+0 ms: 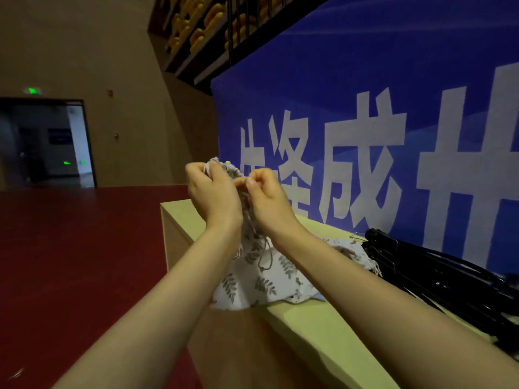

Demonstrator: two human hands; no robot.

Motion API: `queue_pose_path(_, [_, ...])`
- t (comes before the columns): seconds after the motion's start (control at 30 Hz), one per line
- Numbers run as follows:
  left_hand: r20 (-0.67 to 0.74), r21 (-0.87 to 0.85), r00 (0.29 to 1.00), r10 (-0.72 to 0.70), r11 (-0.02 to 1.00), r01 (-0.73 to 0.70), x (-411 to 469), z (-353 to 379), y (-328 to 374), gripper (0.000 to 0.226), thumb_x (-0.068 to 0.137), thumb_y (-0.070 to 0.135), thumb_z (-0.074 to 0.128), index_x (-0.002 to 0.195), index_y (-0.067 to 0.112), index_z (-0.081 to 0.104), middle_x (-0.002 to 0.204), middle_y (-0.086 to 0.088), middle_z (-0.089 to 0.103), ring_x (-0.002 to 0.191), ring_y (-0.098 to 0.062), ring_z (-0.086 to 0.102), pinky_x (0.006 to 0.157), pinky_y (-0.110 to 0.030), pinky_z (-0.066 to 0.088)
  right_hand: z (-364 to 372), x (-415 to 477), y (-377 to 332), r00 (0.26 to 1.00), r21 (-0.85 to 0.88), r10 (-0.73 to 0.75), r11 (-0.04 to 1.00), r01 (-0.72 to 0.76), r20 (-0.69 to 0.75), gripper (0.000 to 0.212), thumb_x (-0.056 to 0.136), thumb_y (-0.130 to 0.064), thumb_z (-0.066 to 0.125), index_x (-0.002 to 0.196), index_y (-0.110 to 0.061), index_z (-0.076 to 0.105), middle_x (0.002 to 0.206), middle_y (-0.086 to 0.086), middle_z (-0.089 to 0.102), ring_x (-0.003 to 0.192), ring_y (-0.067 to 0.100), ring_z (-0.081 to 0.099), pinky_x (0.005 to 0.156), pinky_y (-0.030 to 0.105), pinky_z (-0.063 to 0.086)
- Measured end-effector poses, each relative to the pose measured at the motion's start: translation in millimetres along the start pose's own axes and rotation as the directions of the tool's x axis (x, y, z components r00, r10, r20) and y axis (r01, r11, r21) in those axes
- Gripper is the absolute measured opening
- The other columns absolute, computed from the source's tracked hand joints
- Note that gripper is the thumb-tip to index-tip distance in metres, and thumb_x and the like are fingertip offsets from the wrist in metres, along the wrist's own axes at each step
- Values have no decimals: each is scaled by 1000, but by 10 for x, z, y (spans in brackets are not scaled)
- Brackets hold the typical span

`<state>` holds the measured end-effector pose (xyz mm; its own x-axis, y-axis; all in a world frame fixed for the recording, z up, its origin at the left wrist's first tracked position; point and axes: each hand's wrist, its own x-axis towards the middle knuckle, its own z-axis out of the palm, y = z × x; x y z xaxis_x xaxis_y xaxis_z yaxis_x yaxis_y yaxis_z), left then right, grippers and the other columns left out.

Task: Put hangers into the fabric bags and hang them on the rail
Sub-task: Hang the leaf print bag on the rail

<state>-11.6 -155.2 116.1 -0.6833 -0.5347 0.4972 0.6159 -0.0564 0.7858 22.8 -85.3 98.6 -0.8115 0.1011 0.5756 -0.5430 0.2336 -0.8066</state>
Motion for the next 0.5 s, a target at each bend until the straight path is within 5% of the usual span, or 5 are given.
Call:
queue_pose_path(0.13, [218,77,974,-66,996,50,151,-199,35,29,94,20,44,66,18,39,70,4,45,62,-8,45,49,-9,34,73,-99,-31,995,-59,94,994,-92,30,14,102,-16,30,98,-9,41,110,8,61,88,18,58,77,29,49])
queue_pose_path(0.23, [360,156,924,-128,985,75,218,-300,-43,22,91,22,46,71,13,48,75,-10,51,70,-20,47,65,-32,38,31,-217,59,981,-8,183,983,-183,59,13,103,-13,24,98,-8,35,115,21,59,89,23,58,76,30,49])
queue_pose_path(0.37, [478,271,855,-200,960,74,186,-373,-88,21,90,17,47,68,16,48,73,-8,50,73,-21,47,70,-34,39,-77,-267,76,992,40,127,991,-126,-6,16,103,-15,24,100,-8,38,123,15,58,100,16,58,77,18,50])
queue_pose_path(0.5, [548,316,804,-232,947,58,129,-368,-95,10,89,18,50,86,10,55,79,-5,54,78,-18,50,74,-34,41,-129,-262,73,992,38,125,991,-126,16,18,104,-15,24,93,-11,38,119,12,61,104,16,57,85,20,48])
